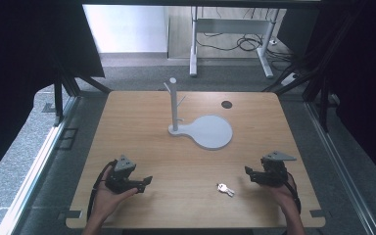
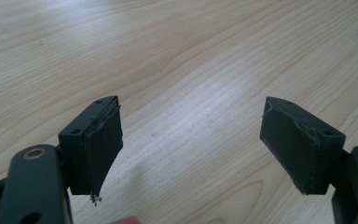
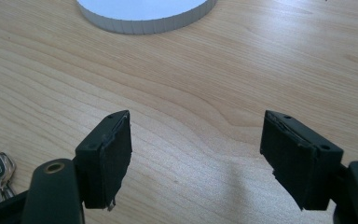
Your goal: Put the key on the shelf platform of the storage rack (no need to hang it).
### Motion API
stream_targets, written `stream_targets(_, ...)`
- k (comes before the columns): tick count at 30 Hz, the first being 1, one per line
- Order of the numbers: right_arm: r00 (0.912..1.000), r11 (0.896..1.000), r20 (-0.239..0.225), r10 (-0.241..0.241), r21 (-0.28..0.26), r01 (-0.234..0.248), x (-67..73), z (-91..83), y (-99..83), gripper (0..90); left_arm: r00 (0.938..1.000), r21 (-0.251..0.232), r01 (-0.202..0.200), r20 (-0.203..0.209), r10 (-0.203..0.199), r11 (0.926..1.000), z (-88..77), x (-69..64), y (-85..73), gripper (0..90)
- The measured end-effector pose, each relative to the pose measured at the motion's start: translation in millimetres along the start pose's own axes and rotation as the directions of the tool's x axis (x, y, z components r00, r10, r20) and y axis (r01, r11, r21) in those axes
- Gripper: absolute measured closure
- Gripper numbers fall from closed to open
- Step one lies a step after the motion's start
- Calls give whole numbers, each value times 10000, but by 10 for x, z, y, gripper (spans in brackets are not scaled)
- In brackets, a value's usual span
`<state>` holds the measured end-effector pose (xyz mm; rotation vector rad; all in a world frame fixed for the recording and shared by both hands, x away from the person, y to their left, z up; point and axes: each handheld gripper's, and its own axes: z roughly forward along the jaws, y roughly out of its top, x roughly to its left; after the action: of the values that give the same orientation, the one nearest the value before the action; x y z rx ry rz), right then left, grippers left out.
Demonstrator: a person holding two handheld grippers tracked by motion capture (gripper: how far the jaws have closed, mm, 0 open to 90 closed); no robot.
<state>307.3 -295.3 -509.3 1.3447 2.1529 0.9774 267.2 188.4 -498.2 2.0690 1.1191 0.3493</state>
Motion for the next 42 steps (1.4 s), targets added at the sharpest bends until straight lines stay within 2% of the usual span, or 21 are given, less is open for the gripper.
stream_targets(8,9998,9997,28,-180,177,179,15,14,20,263,10000,50,-70,-35,70,10000,-49,-13,-13,211)
stream_targets(12,9997,9998,-152,-167,132,169,-5,-24,7,273,10000,-147,-77,39,77,9999,-75,-43,15,210)
stream_targets(21,9981,9988,-543,-293,377,314,-83,0,-21,300,9998,-37,146,-110,-147,9999,-25,-9,13,212)
stream_targets(26,9975,9992,-676,-209,333,232,-128,-28,-23,328,9999,-118,130,15,-130,9998,-67,-10,8,212)
stream_targets(29,9959,9985,-795,-423,306,448,-120,-74,12,345,9998,-211,195,54,-194,9996,-85,-21,17,214)
stream_targets(33,9932,9968,-952,-664,371,702,-96,-106,55,363,10000,-180,5,54,-4,9998,-86,-32,39,217)
stream_targets(36,9854,9904,-1304,-1095,695,1192,-50,-152,169,375,9999,-98,-77,67,78,9999,-80,-35,43,220)
stream_targets(42,9781,9828,-1513,-1431,949,1584,16,-203,300,393,9997,6,-64,232,63,10000,-78,-44,45,221)
